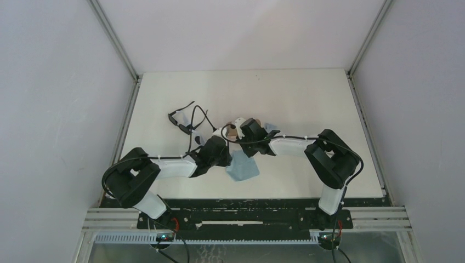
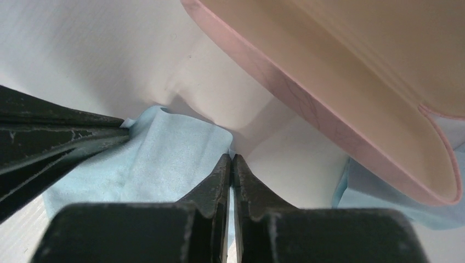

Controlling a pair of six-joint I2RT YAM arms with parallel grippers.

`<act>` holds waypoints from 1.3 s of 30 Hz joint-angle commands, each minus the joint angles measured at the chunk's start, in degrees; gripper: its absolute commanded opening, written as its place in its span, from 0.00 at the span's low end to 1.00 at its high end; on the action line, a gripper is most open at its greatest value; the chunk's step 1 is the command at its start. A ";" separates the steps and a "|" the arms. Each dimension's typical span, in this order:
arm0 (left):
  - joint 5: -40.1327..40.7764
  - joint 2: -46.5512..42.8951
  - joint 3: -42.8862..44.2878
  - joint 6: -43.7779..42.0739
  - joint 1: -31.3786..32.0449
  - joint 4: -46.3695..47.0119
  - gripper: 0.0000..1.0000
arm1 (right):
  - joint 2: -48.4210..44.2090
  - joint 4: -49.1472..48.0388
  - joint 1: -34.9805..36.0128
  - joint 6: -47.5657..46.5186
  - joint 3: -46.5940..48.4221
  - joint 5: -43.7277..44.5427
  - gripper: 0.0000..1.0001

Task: Organize the sunglasses
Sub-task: Fold the glasses cleaning cloth at the center of the board.

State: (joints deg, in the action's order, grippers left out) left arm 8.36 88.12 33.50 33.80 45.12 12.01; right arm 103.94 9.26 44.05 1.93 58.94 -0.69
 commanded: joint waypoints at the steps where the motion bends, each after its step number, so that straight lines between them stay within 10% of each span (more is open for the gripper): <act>1: -2.16 -0.74 0.79 -3.28 -0.56 -2.38 0.00 | -3.11 -0.82 -1.60 1.62 -4.06 -0.88 0.00; 39: -4.94 2.54 16.51 -20.03 -0.74 -12.06 0.00 | -17.82 -8.63 -5.22 1.39 -13.61 2.87 0.00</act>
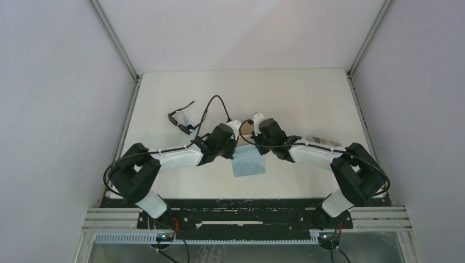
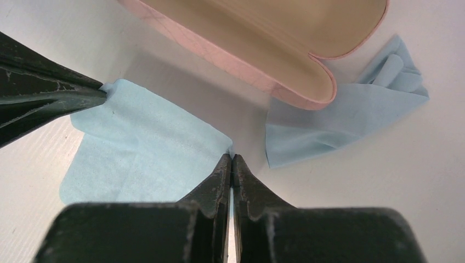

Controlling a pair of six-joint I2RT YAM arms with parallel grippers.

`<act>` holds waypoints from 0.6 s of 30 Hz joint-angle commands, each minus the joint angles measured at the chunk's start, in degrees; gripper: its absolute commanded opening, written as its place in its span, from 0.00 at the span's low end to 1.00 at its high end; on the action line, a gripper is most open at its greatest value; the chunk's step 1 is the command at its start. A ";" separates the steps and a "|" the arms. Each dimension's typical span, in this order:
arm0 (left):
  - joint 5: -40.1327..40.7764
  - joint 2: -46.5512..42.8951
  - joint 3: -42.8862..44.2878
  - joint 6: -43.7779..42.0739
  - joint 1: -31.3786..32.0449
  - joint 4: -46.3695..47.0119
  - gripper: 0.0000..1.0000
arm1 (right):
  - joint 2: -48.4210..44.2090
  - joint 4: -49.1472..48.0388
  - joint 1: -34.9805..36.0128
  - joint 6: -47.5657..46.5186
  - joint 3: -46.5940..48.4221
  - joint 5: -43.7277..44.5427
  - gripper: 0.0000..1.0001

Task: Organize the sunglasses
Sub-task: Fold the glasses cleaning cloth at the center of the board.

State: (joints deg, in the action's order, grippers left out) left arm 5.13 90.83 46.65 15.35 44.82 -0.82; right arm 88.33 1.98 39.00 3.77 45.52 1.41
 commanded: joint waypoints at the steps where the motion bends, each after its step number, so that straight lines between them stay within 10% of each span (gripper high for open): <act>1: -1.99 -0.35 3.03 -1.56 -0.43 0.92 0.00 | -2.53 -1.48 -0.16 -0.43 -0.50 0.64 0.00; 18: -10.30 -6.94 -6.33 -1.65 0.56 7.50 0.00 | -8.09 0.29 2.82 -1.25 -5.51 -1.76 0.00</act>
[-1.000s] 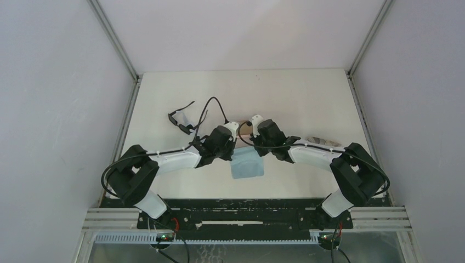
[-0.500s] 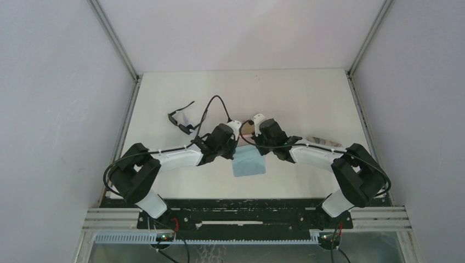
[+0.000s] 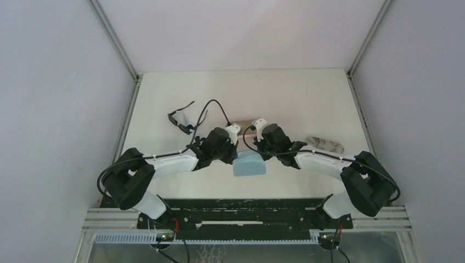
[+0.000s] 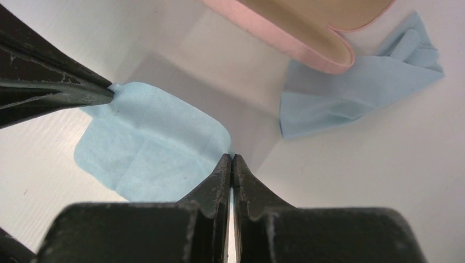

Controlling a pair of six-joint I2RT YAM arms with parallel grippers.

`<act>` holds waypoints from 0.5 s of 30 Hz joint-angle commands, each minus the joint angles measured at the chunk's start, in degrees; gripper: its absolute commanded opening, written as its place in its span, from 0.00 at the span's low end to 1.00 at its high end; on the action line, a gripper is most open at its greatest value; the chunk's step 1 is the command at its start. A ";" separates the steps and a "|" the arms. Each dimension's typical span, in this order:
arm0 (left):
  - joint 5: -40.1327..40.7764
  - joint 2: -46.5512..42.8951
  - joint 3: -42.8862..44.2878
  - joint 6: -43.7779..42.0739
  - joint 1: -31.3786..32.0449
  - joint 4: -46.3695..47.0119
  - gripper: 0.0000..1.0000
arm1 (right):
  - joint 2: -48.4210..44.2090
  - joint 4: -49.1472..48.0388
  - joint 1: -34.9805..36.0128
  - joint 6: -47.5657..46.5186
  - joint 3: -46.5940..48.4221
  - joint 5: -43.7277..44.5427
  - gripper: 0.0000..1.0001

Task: Organize the sunglasses
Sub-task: Fold the glasses cleaning cloth at the center of the board.

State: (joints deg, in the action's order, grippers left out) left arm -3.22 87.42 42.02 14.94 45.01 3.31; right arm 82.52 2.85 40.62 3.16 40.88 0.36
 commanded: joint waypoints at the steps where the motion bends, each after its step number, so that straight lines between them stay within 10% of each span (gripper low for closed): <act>1: -1.96 -4.06 -2.09 -1.11 0.42 3.44 0.00 | -2.54 -0.57 1.55 -0.50 -1.15 -0.63 0.00; 15: -3.44 -4.47 -4.95 -0.57 3.33 5.22 0.00 | -3.38 -0.37 3.81 1.95 -4.09 1.14 0.01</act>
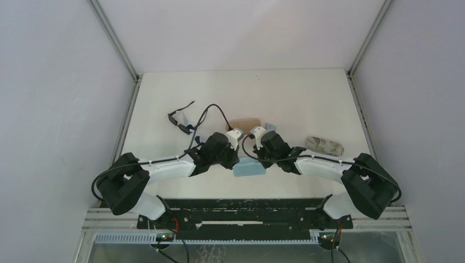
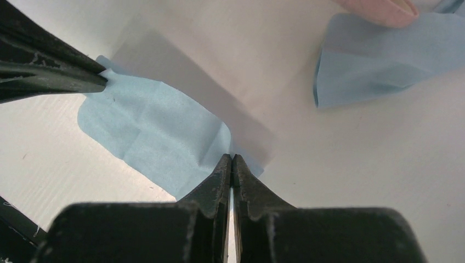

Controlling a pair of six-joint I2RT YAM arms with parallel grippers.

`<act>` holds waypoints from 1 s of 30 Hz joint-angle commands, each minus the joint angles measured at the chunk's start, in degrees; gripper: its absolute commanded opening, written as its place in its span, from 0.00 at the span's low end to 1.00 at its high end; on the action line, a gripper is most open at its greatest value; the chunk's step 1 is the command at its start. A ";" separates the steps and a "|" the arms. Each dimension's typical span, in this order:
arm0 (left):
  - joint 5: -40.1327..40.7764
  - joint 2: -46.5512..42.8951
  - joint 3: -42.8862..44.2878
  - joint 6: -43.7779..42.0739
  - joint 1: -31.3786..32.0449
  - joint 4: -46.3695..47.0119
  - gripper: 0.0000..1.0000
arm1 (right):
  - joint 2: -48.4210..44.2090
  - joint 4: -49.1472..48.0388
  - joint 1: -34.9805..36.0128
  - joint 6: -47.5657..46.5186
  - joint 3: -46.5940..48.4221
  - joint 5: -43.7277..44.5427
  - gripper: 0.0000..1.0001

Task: Organize the sunglasses
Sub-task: Fold the glasses cleaning cloth at the center of the board.

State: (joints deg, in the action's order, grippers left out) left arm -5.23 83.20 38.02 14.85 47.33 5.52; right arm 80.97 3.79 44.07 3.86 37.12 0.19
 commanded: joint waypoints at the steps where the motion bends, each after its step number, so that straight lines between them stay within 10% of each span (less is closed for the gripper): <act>1: -1.30 -0.11 -1.20 -0.26 1.34 3.27 0.00 | -1.79 -1.41 0.32 1.25 -0.42 1.44 0.01; 30: -0.05 -5.52 -9.41 4.24 4.98 4.74 0.19 | -9.86 7.82 1.46 9.80 -3.90 -4.01 0.29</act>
State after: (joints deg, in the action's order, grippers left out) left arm -5.28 80.73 30.04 17.43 51.57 8.49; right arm 73.60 9.30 45.32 10.70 33.28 -3.09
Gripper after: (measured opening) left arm 0.149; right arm 0.264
